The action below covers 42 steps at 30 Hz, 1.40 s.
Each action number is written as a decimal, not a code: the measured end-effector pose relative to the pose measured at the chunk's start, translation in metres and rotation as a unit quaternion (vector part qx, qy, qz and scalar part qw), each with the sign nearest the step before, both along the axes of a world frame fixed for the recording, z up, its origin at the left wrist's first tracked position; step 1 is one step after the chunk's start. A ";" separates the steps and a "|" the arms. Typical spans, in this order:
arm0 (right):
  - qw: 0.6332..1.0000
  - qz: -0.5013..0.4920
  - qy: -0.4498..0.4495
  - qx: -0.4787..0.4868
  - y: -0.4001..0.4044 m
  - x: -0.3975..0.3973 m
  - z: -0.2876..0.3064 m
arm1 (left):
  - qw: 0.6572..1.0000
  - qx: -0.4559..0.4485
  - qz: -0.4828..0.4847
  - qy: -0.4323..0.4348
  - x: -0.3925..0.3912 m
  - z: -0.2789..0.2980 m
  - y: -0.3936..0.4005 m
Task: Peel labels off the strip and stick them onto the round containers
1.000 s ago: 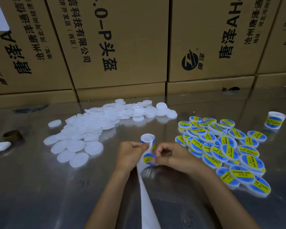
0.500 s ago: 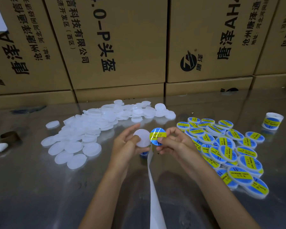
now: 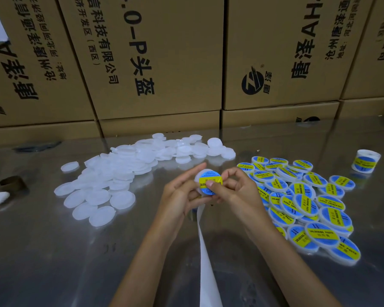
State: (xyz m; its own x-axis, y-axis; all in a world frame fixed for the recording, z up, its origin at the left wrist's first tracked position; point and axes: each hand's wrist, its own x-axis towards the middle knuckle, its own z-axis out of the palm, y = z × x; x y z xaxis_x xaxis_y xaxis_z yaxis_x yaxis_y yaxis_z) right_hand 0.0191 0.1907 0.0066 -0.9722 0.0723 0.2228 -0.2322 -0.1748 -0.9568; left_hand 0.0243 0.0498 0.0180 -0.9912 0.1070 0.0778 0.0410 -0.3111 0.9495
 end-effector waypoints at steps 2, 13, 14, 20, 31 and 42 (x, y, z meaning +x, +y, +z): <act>1.000 -0.002 0.003 0.005 0.000 -0.001 -0.001 | 1.000 -0.004 0.002 0.003 0.001 0.001 0.000; 0.998 -0.043 0.023 0.046 -0.003 -0.008 -0.012 | 0.998 -0.048 0.011 0.024 0.002 -0.003 0.003; 0.997 -0.051 0.027 0.055 -0.003 -0.009 -0.013 | 0.998 -0.053 0.014 0.028 0.002 -0.004 0.003; 0.990 -0.087 0.038 0.105 -0.002 -0.013 -0.019 | 0.999 -0.028 0.016 0.027 0.002 -0.005 0.007; 0.974 -0.117 0.070 0.183 -0.004 -0.011 -0.025 | 0.984 0.166 -0.045 -0.038 0.003 0.001 0.010; 0.950 -0.179 0.149 0.209 0.002 -0.006 -0.019 | 0.995 0.090 -0.046 0.015 0.004 -0.003 0.012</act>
